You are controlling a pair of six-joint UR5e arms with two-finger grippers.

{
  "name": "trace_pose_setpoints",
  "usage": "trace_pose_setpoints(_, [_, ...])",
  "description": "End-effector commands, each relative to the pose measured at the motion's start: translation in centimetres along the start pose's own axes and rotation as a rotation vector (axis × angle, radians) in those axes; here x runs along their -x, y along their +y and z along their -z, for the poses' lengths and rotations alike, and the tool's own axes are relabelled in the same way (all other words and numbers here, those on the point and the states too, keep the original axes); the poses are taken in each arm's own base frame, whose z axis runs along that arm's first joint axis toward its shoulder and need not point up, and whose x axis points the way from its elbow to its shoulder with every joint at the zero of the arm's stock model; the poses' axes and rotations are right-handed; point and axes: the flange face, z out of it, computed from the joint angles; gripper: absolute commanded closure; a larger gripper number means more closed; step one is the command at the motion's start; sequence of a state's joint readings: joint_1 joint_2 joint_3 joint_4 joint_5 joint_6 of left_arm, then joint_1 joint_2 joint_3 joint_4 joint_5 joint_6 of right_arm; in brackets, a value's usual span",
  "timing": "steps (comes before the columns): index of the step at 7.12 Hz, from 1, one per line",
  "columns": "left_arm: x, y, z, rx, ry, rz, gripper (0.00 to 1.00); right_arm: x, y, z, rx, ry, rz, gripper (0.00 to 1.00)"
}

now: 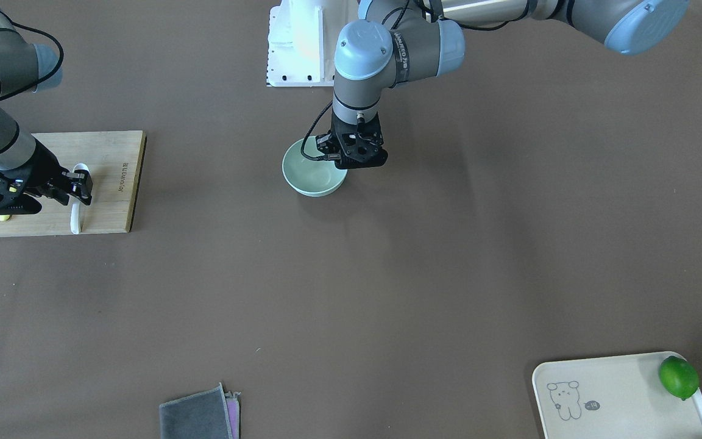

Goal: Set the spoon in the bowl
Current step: 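Grasp the white spoon on the cutting board with the right gripper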

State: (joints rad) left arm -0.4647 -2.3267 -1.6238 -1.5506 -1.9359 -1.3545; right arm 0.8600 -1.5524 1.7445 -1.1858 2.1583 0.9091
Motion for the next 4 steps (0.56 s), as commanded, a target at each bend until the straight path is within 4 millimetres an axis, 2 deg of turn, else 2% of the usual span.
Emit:
trace_pose_setpoints(1, [0.04,0.09,-0.08,0.001,-0.002,0.000,1.00,0.24,0.23,-0.29,0.005,0.001,0.005,0.42])
trace_pose_setpoints(2, [0.02,0.11,-0.01,0.001,0.000,0.001,1.00,0.23,0.30,-0.51,0.009,0.004,0.006,0.42])
trace_pose_setpoints(3, [0.10,0.10,-0.08,0.001,-0.002,0.000,1.00,0.42,0.05,-0.79,0.011,0.005,0.004,0.51])
trace_pose_setpoints(4, [0.02,0.11,-0.01,0.001,0.000,-0.001,1.00,0.80,-0.15,-0.70,0.009,0.000,0.008,0.80])
